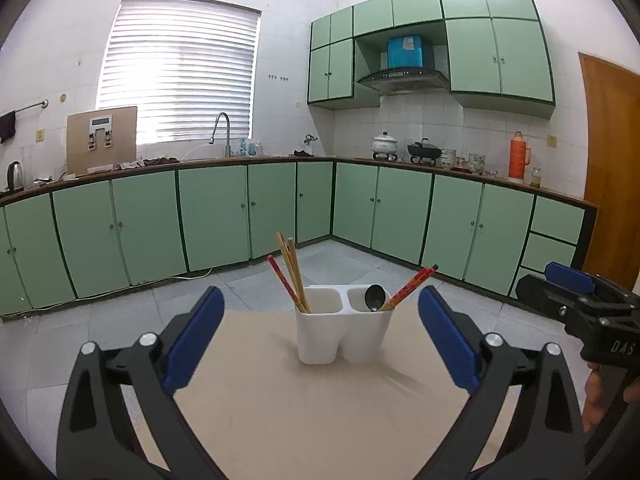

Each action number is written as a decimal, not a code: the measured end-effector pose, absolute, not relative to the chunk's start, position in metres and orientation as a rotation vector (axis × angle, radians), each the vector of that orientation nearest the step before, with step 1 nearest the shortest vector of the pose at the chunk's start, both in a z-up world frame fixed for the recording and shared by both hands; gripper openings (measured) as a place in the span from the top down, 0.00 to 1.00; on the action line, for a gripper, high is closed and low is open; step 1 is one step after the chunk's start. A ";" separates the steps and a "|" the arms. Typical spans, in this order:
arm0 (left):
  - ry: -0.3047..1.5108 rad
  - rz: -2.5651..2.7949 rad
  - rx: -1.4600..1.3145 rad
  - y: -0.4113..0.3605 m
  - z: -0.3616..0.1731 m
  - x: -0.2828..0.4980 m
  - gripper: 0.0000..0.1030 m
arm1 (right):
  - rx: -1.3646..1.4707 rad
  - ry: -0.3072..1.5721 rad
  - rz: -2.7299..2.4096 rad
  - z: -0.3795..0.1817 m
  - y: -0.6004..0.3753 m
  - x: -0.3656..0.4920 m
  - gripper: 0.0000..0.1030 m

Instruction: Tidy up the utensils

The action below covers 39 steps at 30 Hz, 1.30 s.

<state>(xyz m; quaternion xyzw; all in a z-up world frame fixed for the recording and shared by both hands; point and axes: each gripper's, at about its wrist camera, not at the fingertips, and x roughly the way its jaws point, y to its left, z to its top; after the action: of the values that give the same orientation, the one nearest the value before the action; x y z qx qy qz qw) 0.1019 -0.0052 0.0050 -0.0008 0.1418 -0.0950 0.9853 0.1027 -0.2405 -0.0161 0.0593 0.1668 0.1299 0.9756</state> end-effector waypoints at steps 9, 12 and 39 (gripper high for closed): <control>0.257 -0.191 0.026 -0.007 0.012 0.074 0.05 | 0.078 0.319 0.283 -0.010 -0.230 0.082 0.06; 0.256 -0.192 0.036 -0.007 0.013 0.067 0.05 | 0.078 0.316 0.290 -0.008 -0.230 0.078 0.06; 0.238 -0.184 0.009 -0.001 0.017 0.043 0.05 | 0.071 0.309 0.312 -0.008 -0.223 0.062 0.06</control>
<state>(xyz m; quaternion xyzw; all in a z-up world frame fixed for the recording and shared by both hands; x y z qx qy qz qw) 0.0434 -0.0009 0.0168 0.0043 0.1184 -0.0917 0.9887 0.0619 -0.2232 -0.0083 0.0351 0.1531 0.1548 0.9754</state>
